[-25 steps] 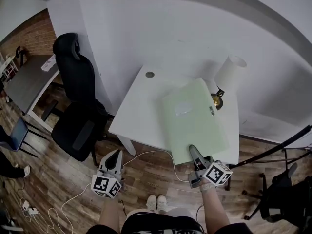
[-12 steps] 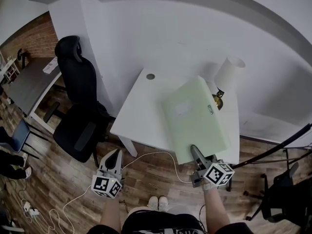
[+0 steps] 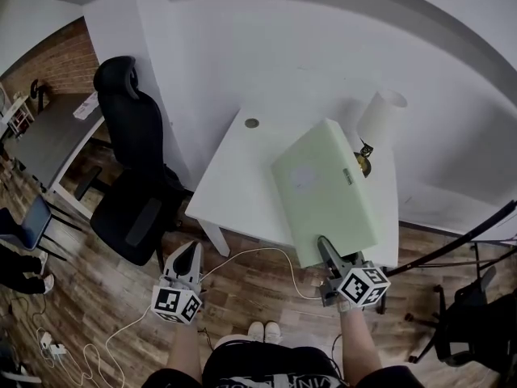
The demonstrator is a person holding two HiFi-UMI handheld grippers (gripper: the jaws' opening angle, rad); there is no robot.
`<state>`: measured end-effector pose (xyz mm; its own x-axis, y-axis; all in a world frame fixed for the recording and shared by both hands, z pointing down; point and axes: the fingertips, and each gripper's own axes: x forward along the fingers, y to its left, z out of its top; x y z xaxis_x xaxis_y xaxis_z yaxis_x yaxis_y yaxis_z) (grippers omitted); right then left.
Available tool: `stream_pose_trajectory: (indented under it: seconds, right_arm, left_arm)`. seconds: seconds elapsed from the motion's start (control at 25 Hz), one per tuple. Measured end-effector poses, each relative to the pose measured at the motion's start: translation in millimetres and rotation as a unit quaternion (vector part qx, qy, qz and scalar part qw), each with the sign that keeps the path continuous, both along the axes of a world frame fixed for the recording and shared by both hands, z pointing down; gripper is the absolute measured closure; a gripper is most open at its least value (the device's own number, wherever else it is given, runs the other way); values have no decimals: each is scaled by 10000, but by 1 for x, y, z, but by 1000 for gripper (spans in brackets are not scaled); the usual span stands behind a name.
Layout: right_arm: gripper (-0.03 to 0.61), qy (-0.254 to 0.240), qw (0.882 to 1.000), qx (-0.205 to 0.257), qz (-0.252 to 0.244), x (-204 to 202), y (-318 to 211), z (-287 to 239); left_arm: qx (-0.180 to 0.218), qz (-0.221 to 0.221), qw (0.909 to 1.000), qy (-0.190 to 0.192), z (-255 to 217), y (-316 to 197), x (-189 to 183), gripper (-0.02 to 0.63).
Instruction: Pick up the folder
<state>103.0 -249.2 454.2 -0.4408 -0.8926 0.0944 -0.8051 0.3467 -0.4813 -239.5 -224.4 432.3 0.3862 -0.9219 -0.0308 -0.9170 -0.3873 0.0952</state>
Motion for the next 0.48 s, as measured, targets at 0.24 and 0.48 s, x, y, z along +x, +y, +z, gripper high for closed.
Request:
stream_pose_trajectory:
  seconds: [0.24,0.48]
  right_arm:
    - [282,307,9993,174,130,3,6,-5]
    - [282,411,9985,268,224,6,13,-10]
  left_arm:
    - [29,-55,10000,-64,-2,2,-6,601]
    - [74,-21,10000,26,-4,3,-5,601]
